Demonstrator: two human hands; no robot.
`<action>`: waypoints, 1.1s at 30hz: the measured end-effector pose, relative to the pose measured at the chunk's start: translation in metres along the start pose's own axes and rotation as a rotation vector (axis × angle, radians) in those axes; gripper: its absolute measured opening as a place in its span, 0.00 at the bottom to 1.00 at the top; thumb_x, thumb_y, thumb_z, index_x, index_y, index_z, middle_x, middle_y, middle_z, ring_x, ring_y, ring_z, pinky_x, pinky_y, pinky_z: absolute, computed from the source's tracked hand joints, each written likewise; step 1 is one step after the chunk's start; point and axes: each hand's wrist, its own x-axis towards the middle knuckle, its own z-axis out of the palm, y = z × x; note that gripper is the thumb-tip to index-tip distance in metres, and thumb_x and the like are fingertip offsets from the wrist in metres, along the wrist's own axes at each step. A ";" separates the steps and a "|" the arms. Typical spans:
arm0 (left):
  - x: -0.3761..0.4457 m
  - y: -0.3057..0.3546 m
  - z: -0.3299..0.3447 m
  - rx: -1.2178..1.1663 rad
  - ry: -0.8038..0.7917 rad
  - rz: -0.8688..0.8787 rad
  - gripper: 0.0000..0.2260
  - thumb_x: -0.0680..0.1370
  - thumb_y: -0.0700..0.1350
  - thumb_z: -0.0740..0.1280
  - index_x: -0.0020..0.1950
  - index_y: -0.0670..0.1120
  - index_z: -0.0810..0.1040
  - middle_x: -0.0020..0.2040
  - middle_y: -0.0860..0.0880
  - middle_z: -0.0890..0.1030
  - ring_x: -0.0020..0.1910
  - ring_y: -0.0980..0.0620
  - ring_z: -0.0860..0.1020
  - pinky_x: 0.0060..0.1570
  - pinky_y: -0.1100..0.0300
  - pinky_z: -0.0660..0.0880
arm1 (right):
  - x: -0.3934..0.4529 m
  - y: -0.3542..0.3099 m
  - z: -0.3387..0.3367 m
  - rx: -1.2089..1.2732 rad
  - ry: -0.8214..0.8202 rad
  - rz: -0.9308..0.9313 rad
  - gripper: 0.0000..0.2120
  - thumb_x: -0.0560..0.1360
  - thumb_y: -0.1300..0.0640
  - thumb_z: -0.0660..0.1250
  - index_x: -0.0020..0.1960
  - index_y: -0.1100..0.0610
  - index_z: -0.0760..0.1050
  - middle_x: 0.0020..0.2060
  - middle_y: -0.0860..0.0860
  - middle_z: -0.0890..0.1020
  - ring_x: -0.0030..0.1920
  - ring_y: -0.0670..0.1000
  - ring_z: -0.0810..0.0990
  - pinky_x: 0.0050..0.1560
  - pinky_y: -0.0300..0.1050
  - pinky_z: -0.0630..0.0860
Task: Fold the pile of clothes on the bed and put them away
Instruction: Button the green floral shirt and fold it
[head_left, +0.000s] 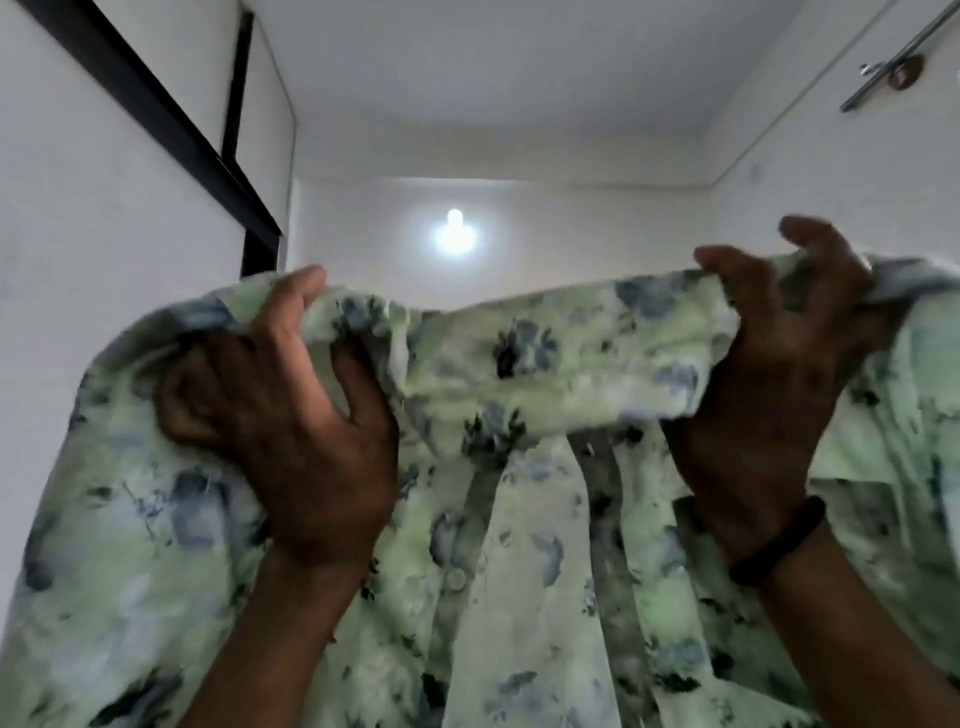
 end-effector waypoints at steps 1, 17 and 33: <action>-0.005 -0.002 0.000 0.078 -0.037 -0.031 0.16 0.83 0.49 0.62 0.71 0.52 0.73 0.58 0.41 0.77 0.63 0.39 0.72 0.67 0.36 0.62 | -0.005 0.004 0.003 -0.010 -0.105 0.013 0.20 0.71 0.50 0.68 0.63 0.50 0.78 0.71 0.58 0.71 0.71 0.66 0.68 0.76 0.45 0.52; -0.468 -0.180 -0.130 0.397 -1.048 -0.280 0.06 0.81 0.50 0.67 0.54 0.53 0.83 0.50 0.45 0.72 0.55 0.38 0.74 0.67 0.32 0.64 | -0.556 0.127 -0.044 -0.029 -0.975 0.569 0.21 0.68 0.71 0.72 0.59 0.57 0.83 0.78 0.56 0.68 0.73 0.62 0.69 0.77 0.56 0.61; -0.565 -0.215 -0.086 -0.036 -1.892 -0.584 0.18 0.83 0.54 0.66 0.69 0.47 0.78 0.62 0.46 0.83 0.59 0.47 0.82 0.61 0.49 0.78 | -0.611 0.176 0.025 0.019 -1.681 0.812 0.28 0.74 0.48 0.78 0.71 0.53 0.75 0.62 0.52 0.81 0.54 0.54 0.84 0.57 0.52 0.80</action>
